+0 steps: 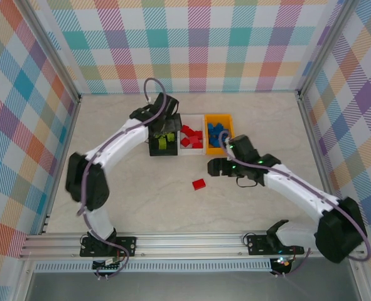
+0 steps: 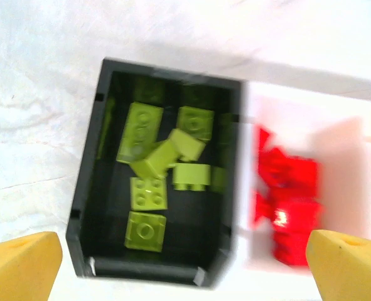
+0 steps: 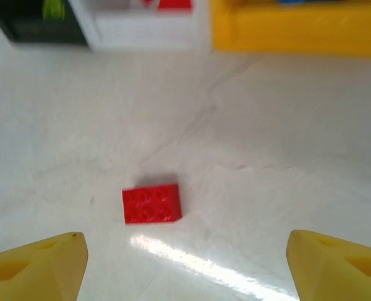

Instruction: Sort the legos into containers by color

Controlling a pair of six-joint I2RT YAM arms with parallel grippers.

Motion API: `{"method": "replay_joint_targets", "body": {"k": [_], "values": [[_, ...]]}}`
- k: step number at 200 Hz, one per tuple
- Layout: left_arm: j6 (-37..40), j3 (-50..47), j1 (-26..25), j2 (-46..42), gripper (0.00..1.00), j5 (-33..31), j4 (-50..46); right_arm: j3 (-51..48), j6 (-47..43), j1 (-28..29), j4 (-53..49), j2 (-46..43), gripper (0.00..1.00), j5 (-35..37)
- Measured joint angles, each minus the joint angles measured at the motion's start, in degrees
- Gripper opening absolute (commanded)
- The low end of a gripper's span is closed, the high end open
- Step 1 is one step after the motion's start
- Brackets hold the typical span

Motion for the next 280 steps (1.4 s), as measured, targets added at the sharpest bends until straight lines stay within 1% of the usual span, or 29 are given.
{"method": "replay_joint_targets", "body": {"k": [30,42,54,89,110,122,148,172,201,219,234,261,280], "values": [[-0.7,-9.8,-5.7,-16.2,1.0,0.1,3.3,0.0,0.0,6.6,1.0,9.3,0.84,-0.1],[-1.7,-14.9,-6.9,-21.6,1.0,0.2,4.0,0.0,0.0,8.6,1.7,12.4,0.84,0.2],[-3.1,-20.5,-7.1,-25.8,1.0,0.0,4.3,0.2,0.0,10.3,2.2,15.0,0.84,1.0],[-7.4,-36.5,-7.1,-34.6,1.0,-0.4,3.3,3.3,0.1,14.3,2.6,21.1,0.84,5.0],[-9.4,-41.8,-7.1,-39.3,1.0,-1.2,1.7,6.3,0.3,15.9,2.6,24.0,0.82,8.4],[-10.3,-43.1,-7.1,-41.6,1.0,-1.9,1.1,7.3,0.5,16.3,2.7,25.3,0.78,10.0],[-11.3,-43.8,-7.1,-43.6,1.0,-3.0,0.9,9.2,1.3,16.6,1.9,27.7,0.68,12.4],[-11.7,-43.8,-7.1,-43.4,1.0,-3.5,0.8,9.8,1.8,16.9,1.0,28.2,0.57,14.0],[-11.7,-43.8,-7.1,-43.3,1.0,-3.5,0.9,9.9,1.6,17.0,1.1,28.0,0.46,14.8],[-11.7,-43.8,-7.1,-43.3,1.0,-3.4,0.9,10.6,1.0,17.0,0.6,26.8,0.46,15.8],[-11.7,-43.8,-7.1,-43.4,1.0,-3.4,0.9,13.4,-0.1,16.3,-0.5,25.3,0.46,16.2],[-11.9,-44.5,-7.1,-44.2,1.0,-3.5,1.2,24.5,-2.9,12.8,-0.7,24.9,0.47,16.5],[-12.0,-44.7,-7.1,-45.1,1.0,-3.5,1.2,33.5,-4.4,8.8,0.0,27.5,0.47,16.7]]}}
